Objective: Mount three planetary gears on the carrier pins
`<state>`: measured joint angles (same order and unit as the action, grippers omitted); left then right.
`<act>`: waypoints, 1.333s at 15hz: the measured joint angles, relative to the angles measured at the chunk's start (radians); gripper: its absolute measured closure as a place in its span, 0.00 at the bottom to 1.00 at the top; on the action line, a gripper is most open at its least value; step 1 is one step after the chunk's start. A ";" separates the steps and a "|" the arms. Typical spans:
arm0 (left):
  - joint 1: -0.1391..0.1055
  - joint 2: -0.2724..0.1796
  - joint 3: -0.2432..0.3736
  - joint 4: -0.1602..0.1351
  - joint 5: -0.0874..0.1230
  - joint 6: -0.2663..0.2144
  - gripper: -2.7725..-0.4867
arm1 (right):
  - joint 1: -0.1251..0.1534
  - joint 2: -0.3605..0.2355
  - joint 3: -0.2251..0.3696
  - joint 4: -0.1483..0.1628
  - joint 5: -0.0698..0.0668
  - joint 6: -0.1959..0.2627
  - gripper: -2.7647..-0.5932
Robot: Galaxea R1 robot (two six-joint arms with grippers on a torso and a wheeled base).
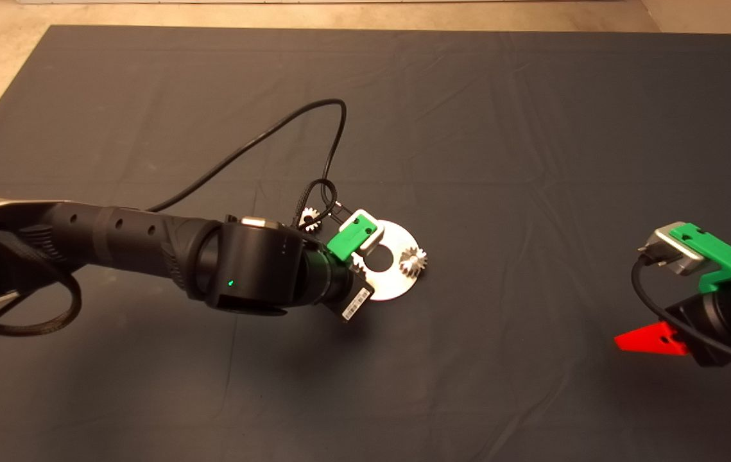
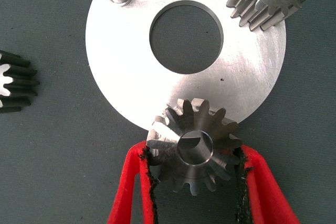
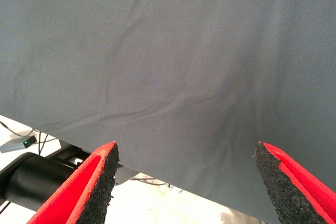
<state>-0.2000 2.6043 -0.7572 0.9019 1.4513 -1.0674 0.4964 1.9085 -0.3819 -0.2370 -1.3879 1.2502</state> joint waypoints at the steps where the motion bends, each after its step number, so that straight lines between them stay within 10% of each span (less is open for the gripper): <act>1: 0.000 0.000 0.000 0.000 0.000 0.011 0.95 | 0.000 0.000 0.000 0.001 0.000 0.000 0.39; 20: -0.002 0.003 -0.032 0.001 -0.032 0.037 0.95 | 0.000 0.000 0.000 0.001 0.000 0.000 0.39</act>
<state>-0.2023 2.6074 -0.7896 0.9032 1.4189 -1.0300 0.4964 1.9085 -0.3819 -0.2357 -1.3874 1.2502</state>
